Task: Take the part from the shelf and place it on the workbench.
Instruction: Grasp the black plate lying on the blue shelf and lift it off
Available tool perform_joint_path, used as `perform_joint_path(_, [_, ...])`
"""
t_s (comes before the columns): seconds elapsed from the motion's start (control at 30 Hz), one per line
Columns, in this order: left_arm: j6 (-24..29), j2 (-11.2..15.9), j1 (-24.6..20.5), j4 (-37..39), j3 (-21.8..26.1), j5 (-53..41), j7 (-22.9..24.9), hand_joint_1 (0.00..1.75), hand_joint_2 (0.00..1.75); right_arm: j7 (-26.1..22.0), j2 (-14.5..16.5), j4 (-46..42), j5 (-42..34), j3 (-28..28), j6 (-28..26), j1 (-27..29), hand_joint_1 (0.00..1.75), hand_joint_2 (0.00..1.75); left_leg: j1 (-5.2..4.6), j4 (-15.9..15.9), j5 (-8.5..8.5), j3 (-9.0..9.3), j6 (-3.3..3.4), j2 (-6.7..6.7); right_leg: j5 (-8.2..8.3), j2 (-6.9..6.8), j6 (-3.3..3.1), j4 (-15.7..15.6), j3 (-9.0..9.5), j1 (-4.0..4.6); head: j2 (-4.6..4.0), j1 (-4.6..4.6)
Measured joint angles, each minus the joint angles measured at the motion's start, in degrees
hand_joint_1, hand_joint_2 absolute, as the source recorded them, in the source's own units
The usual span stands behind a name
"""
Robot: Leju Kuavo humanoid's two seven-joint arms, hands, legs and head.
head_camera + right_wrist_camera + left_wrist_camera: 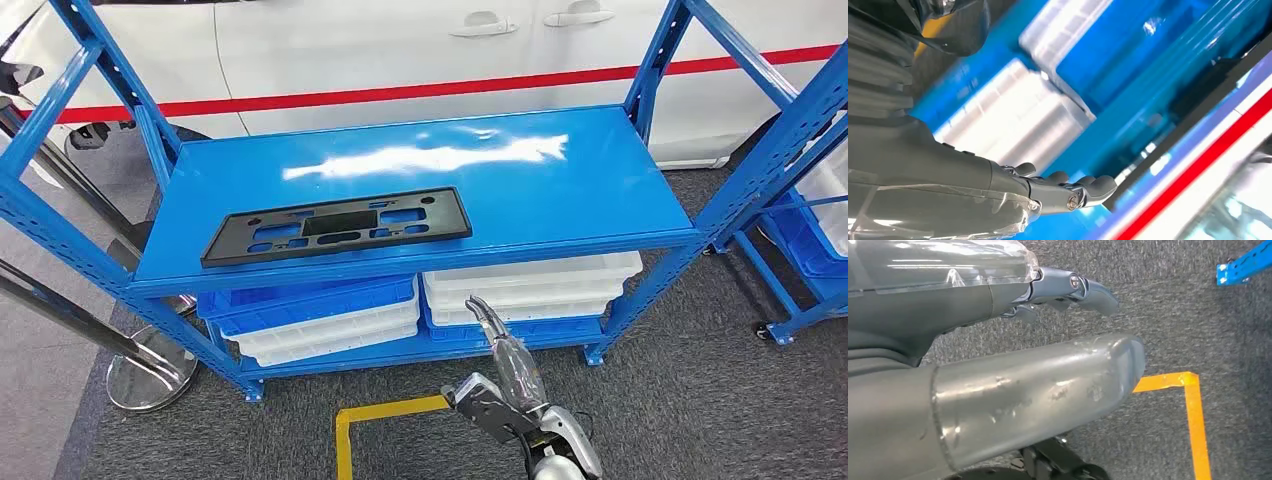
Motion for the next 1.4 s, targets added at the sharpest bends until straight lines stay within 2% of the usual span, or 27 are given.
perform_joint_path(0.07, [-0.11,-0.03,-0.15,0.0,0.58,-1.0,-0.22,0.0,0.0,0.33,-0.01,-0.44,1.89,0.36,-0.56,-0.49,0.0,1.75,-0.24,-4.74,2.67,2.13,0.59,-0.03,-0.06,0.07,-0.04,0.0,0.18,0.15,0.0,0.0])
perform_joint_path(0.13, [-0.34,-0.07,-0.62,0.0,1.81,-2.93,-0.62,0.0,0.0,0.99,-0.02,-1.21,5.63,1.05,-1.73,-1.54,0.0,1.75,-0.79,-12.19,5.71,5.43,1.77,-0.07,-0.19,0.17,0.1,0.04,0.27,0.43,0.0,0.01])
perform_joint_path(0.17, [-0.45,-0.08,-0.88,0.0,2.41,-3.85,-0.78,0.0,0.0,1.31,-0.02,-1.53,7.45,1.37,-2.31,-2.06,0.0,1.75,-1.03,-14.34,6.26,6.31,2.19,-0.09,-0.2,0.17,0.33,0.05,0.17,0.46,0.0,0.02])
perform_joint_path(0.23, [-0.64,-0.13,-1.28,0.0,3.55,-5.56,-1.07,0.0,0.0,1.94,-0.03,-2.03,10.94,1.96,-3.41,-2.93,0.0,1.75,-1.28,-15.34,6.27,6.54,2.49,-0.11,-0.08,0.16,0.95,-0.05,-0.03,0.37,0.0,0.02])
perform_joint_path(0.3, [-0.97,-0.22,-1.5,0.01,4.62,-7.37,-1.38,0.0,0.0,2.55,-0.12,-2.57,14.65,2.43,-4.61,-3.79,0.0,1.75,-0.99,-16.1,6.76,6.83,2.8,-0.05,-0.51,0.11,1.61,0.4,-0.14,0.29,0.0,0.03])
perform_joint_path(0.37, [-1.33,-0.31,-1.86,0.02,5.65,-9.16,-1.68,0.0,0.0,3.2,-0.27,-2.97,18.28,2.86,-5.95,-4.93,0.0,1.75,-0.66,-16.86,7.15,7.17,3.17,0.06,-2.9,0.08,2.18,4.22,-1.87,0.21,0.0,0.03])
perform_joint_path(0.43, [-1.66,-0.31,-2.35,0.05,6.68,-10.94,-1.93,0.0,0.0,3.91,-0.37,-3.08,21.89,3.45,-7.24,-5.94,0.0,1.75,-0.73,-16.93,7.02,7.19,3.39,0.08,-6.12,0.08,2.59,11.42,-5.62,0.03,0.0,0.02])
perform_joint_path(0.47, [-1.87,-0.32,-2.58,0.08,7.25,-11.91,-2.09,0.0,0.0,4.26,-0.39,-3.09,23.87,3.78,-7.87,-6.32,0.0,1.75,-0.75,-16.92,6.86,7.24,3.42,0.05,-6.76,0.07,2.73,14.25,-7.23,-0.04,0.0,0.03])
perform_joint_path(0.5, [-2.09,-0.32,-2.75,0.1,7.75,-12.88,-2.26,0.0,0.0,4.68,-0.4,-3.09,25.86,4.11,-8.53,-6.72,0.0,1.75,-0.76,-16.91,6.68,7.39,3.4,0.02,-6.26,0.06,2.81,15.24,-8.01,-0.09,0.0,0.03])
perform_joint_path(0.53, [-2.33,-0.34,-2.89,0.13,8.22,-13.83,-2.43,0.0,0.0,5.09,-0.4,-3.09,27.76,4.44,-9.19,-7.22,0.0,1.75,-0.76,-16.89,6.45,7.66,3.31,-0.01,-4.64,0.04,2.79,13.94,-7.63,-0.13,0.0,0.03])
perform_joint_path(0.6, [-2.76,-0.44,-3.18,0.19,9.09,-15.63,-2.72,0.0,0.0,5.84,-0.39,-3.1,31.33,5.05,-10.57,-8.45,0.0,1.75,-0.76,-16.85,5.98,8.34,2.98,-0.03,-0.24,-0.08,2.46,6.59,-4.3,-0.15,0.0,0.03])
perform_joint_path(0.63, [-2.99,-0.51,-3.42,0.22,9.54,-16.53,-2.84,0.0,0.0,6.2,-0.37,-3.11,33.08,5.43,-11.27,-9.16,0.0,1.75,-0.86,-16.75,5.68,8.55,2.69,-0.03,1.02,-0.14,2.19,3.02,-2.64,-0.04,0.0,0.03])
perform_joint_path(0.7, [-3.42,-0.6,-3.92,0.26,10.43,-18.29,-3.12,0.0,0.0,6.96,-0.28,-3.11,36.52,6.2,-12.64,-10.43,0.0,1.75,-0.99,-16.75,5.26,8.69,2.04,-0.03,1.29,-0.19,1.55,-0.24,-1.1,0.25,0.0,0.02])
perform_joint_path(0.77, [-3.81,-0.6,-4.32,0.28,11.17,-19.91,-3.42,0.0,0.0,7.63,-0.12,-3.17,39.61,6.9,-13.84,-11.4,0.0,1.75,-1.04,-16.88,4.91,8.99,1.4,0.0,0.99,-0.12,0.95,-0.6,-0.77,0.23,0.0,0.02])
perform_joint_path(0.83, [-4.22,-0.58,-4.73,0.3,11.92,-21.51,-3.7,0.0,0.0,8.32,0.18,-3.27,42.64,7.55,-15.08,-12.45,0.0,1.75,-0.97,-15.25,3.86,8.7,0.82,0.0,0.81,-0.12,0.32,-1.07,0.0,-0.08,0.0,0.0])
perform_joint_path(0.87, [-4.48,-0.58,-4.97,0.3,12.34,-22.43,-3.79,0.0,0.0,8.69,0.45,-3.31,44.36,7.93,-15.82,-13.11,0.0,1.75,-0.88,-12.69,2.69,7.47,0.55,-0.02,0.68,-0.15,0.0,-1.29,0.44,-0.24,0.0,-0.02])
perform_joint_path(0.93, [-5.02,-0.61,-5.31,0.31,13.1,-24.27,-3.89,0.0,0.0,9.45,0.97,-3.29,47.99,8.62,-17.41,-14.25,0.0,1.75,-0.72,-4.94,0.02,2.9,0.17,-0.03,0.13,-0.17,-0.42,-1.34,1.06,-0.2,0.0,-0.02])
perform_joint_path(0.97, [-5.3,-0.61,-5.38,0.31,13.39,-25.14,-3.89,0.0,0.0,9.79,1.19,-3.27,49.76,8.9,-18.14,-14.6,0.0,1.75,-0.67,-1.46,-0.64,0.45,0.05,-0.02,-0.22,-0.15,-0.5,-1.34,1.41,-0.18,0.0,-0.02])
perform_joint_path(1.0, [-5.57,-0.6,-5.4,0.31,13.63,-25.91,-3.89,0.0,0.0,10.12,1.38,-3.23,51.4,9.15,-18.78,-14.85,0.0,1.75,-0.65,0.15,-0.09,-1.21,0.0,-0.02,-0.65,-0.09,-0.48,-1.34,1.88,-0.16,0.0,-0.02])
perform_joint_path(1.03, [-5.81,-0.58,-5.42,0.31,13.81,-26.56,-3.89,0.0,0.0,10.38,1.57,-3.18,52.73,9.38,-19.35,-15.11,0.0,1.75,-0.66,-0.42,1.66,-1.82,0.05,-0.02,-1.13,-0.02,-0.41,-1.34,2.48,-0.16,0.0,-0.02])
perform_joint_path(1.07, [-6.01,-0.55,-5.44,0.31,13.95,-27.08,-3.88,0.0,0.0,10.58,1.79,-3.13,53.76,9.59,-19.82,-15.41,0.0,1.75,-0.67,-3.35,4.5,-1.26,0.21,-0.02,-1.68,0.06,-0.27,-1.34,3.23,-0.16,0.0,-0.02])
perform_joint_path(1.1, [-6.16,-0.52,-5.47,0.31,14.1,-27.46,-3.88,0.0,0.0,10.71,2.01,-3.08,54.52,9.78,-20.21,-15.75,0.0,1.75,-0.7,-7.33,7.44,-0.1,0.48,-0.03,-2.3,0.11,-0.1,-1.35,3.95,-0.16,0.0,-0.02])
perform_joint_path(1.13, [-6.26,-0.51,-5.51,0.31,14.28,-27.66,-3.87,0.0,0.0,10.77,2.2,-3.02,54.88,9.92,-20.45,-16.08,0.0,1.75,-0.85,-10.81,9.43,1.2,0.78,-0.04,-2.86,0.16,0.17,-1.35,4.52,-0.08,0.0,-0.01])
perform_joint_path(1.17, [-6.33,-0.5,-5.58,0.31,14.46,-27.77,-3.86,0.0,0.0,10.8,2.36,-2.97,55.1,10.04,-20.6,-16.34,0.0,1.75,-1.0,-13.42,10.37,2.3,1.13,-0.03,-3.31,0.2,0.49,-1.36,4.89,-0.01,0.0,-0.01])
perform_joint_path(1.3, [-6.42,-0.51,-5.76,0.31,14.9,-27.82,-3.84,0.0,0.0,10.99,2.6,-2.86,55.28,10.31,-20.71,-16.87,0.0,1.75,-1.06,-15.45,9.27,3.64,2.33,-0.17,-3.41,0.17,1.72,-0.44,5.15,0.12,0.0,-0.01])
perform_joint_path(1.37, [-6.44,-0.51,-5.82,0.3,14.94,-27.8,-3.84,0.0,0.0,11.08,2.61,-2.84,55.2,10.43,-20.73,-17.24,0.0,1.75,-0.83,-16.03,8.91,4.6,2.98,-0.26,-4.25,0.12,2.22,3.47,3.18,0.03,0.0,0.0])
perform_joint_path(1.4, [-6.44,-0.51,-5.88,0.3,14.95,-27.75,-3.82,0.0,0.0,11.09,2.61,-2.79,55.1,10.49,-20.72,-17.36,0.0,1.75,-0.79,-16.21,8.66,4.98,3.24,-0.26,-5.49,0.11,2.46,6.76,1.17,-0.05,0.0,0.01])
